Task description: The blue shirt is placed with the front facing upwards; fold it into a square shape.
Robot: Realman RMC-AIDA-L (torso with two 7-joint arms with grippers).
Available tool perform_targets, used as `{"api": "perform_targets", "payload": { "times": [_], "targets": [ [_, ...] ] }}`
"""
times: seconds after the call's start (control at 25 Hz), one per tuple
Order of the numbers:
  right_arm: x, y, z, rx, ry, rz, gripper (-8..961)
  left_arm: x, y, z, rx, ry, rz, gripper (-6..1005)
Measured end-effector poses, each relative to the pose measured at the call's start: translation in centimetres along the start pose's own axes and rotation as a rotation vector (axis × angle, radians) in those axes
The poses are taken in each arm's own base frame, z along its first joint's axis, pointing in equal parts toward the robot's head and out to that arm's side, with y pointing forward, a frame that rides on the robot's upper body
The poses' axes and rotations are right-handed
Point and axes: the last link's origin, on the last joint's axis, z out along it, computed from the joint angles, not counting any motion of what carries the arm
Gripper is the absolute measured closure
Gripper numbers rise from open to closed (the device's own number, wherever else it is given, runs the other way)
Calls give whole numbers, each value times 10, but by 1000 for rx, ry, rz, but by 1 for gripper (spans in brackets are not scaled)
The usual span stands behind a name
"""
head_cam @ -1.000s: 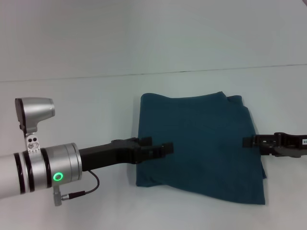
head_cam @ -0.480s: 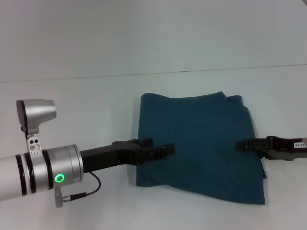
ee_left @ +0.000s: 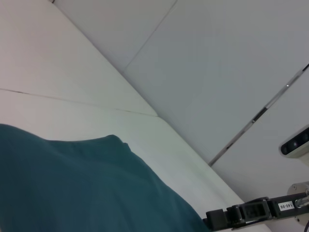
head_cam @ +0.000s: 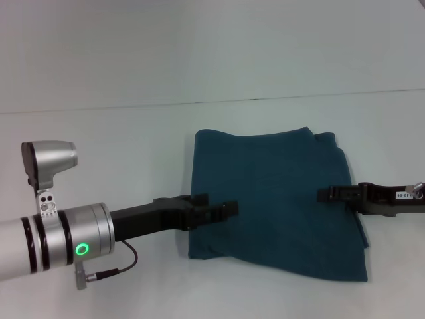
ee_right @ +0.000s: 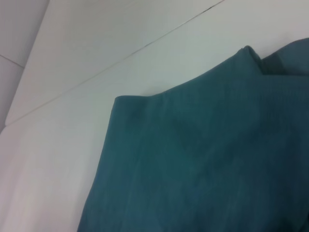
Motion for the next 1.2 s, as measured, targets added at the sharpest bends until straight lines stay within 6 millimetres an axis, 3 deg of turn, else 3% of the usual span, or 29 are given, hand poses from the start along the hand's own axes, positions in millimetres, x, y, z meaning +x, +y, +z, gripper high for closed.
{"api": "perform_targets", "payload": {
  "times": [0.56,0.8,1.2],
  "targets": [
    [0,-4,-1,16,-20,9,72,0,0,1,0,-1,3,74],
    [-3,-3,10,43,-21,3,177,2,-1,1,5,0,8,75],
    [-4,3,26,59,-12,-27,631,1,-3,0,16,3,16,77]
  ]
}}
